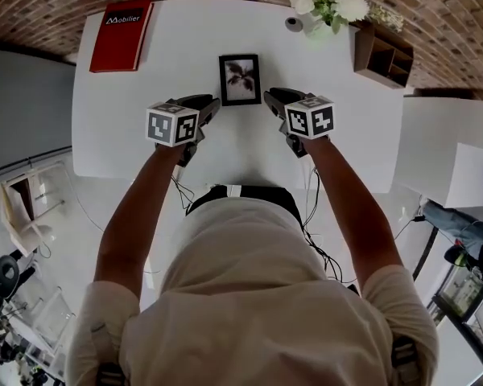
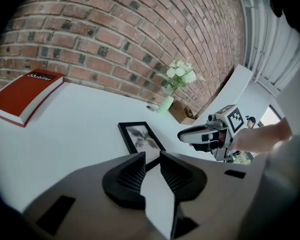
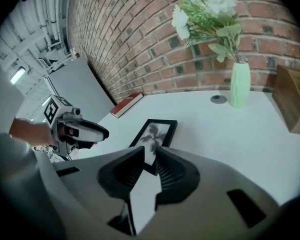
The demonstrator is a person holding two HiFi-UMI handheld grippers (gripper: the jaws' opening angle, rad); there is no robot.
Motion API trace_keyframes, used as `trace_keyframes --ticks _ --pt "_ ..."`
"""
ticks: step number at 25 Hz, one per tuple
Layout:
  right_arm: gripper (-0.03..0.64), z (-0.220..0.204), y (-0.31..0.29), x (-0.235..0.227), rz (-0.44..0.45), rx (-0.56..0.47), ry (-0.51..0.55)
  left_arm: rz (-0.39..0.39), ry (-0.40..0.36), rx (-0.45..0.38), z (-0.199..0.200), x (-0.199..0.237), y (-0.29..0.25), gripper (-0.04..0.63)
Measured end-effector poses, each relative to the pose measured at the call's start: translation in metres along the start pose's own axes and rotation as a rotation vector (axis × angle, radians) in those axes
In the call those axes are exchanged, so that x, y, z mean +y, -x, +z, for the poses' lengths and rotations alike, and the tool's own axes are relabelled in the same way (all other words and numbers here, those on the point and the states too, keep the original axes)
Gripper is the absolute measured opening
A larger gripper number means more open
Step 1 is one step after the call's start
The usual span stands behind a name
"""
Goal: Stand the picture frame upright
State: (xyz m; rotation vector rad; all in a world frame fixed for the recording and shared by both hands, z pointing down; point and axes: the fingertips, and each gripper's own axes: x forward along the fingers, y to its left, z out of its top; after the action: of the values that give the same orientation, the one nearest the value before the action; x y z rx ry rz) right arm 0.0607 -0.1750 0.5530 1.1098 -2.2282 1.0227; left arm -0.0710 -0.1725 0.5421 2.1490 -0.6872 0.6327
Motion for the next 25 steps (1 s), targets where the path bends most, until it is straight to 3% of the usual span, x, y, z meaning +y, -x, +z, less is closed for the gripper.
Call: trace_keyframes --ticks 6,25 --pt "0.058 0.003 -0.026 -0.020 0.015 0.045 -0.015 0.024 0.018 0.040 0.003 0.020 -0.024 0.092" --pt "0.058 0.002 -0.069 -0.041 0.116 0.157 -0.035 -0.022 0.104 0.118 0.003 0.052 -0.072 0.104"
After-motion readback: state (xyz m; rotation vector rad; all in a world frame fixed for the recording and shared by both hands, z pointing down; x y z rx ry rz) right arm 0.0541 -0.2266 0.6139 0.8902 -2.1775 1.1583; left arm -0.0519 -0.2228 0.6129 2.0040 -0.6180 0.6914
